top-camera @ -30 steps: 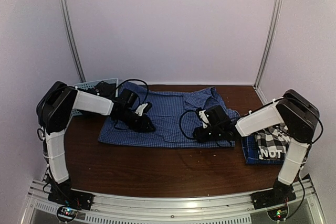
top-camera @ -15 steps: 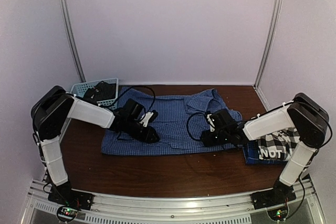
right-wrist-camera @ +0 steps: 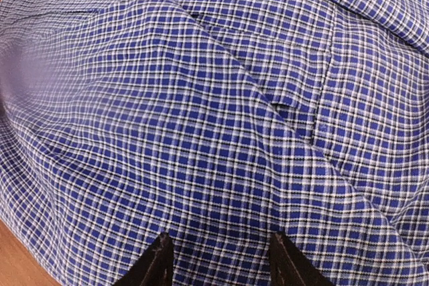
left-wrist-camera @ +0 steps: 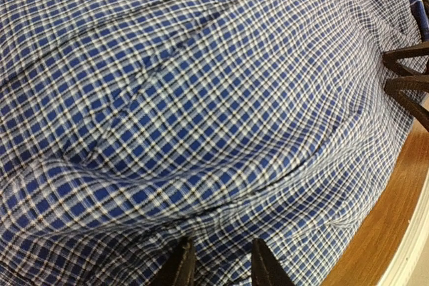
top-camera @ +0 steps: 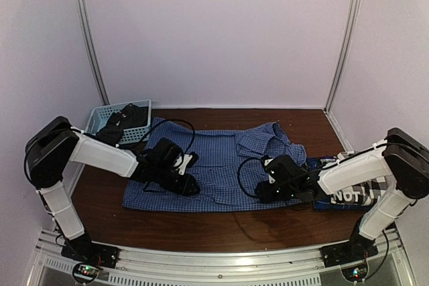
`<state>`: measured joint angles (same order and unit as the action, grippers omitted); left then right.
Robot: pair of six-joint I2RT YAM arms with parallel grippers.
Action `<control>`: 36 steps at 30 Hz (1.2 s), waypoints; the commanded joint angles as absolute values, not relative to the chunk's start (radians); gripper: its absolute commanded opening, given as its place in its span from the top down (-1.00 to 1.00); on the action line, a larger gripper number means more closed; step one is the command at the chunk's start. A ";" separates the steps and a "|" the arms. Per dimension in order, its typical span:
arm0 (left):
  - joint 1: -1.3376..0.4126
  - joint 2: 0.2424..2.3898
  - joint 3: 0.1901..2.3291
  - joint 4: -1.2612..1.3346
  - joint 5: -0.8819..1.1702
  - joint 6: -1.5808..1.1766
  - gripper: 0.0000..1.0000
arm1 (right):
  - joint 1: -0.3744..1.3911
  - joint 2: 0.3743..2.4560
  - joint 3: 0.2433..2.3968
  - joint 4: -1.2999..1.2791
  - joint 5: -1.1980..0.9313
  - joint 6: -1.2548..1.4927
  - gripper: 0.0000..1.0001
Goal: Fold and stack the long sleeve shirts
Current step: Move the 1/3-folded shirt to the center of the board.
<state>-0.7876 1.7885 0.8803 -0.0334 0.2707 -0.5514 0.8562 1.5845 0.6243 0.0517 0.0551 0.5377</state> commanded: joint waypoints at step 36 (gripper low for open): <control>-0.868 1.362 0.977 -0.502 -0.223 -0.559 -0.33 | 0.829 1.295 0.880 -0.460 0.303 0.498 -0.42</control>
<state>-0.8722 1.4204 0.8875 -0.4149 -0.0143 -0.5842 0.8925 1.2942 0.8337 -0.4244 0.2230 0.5774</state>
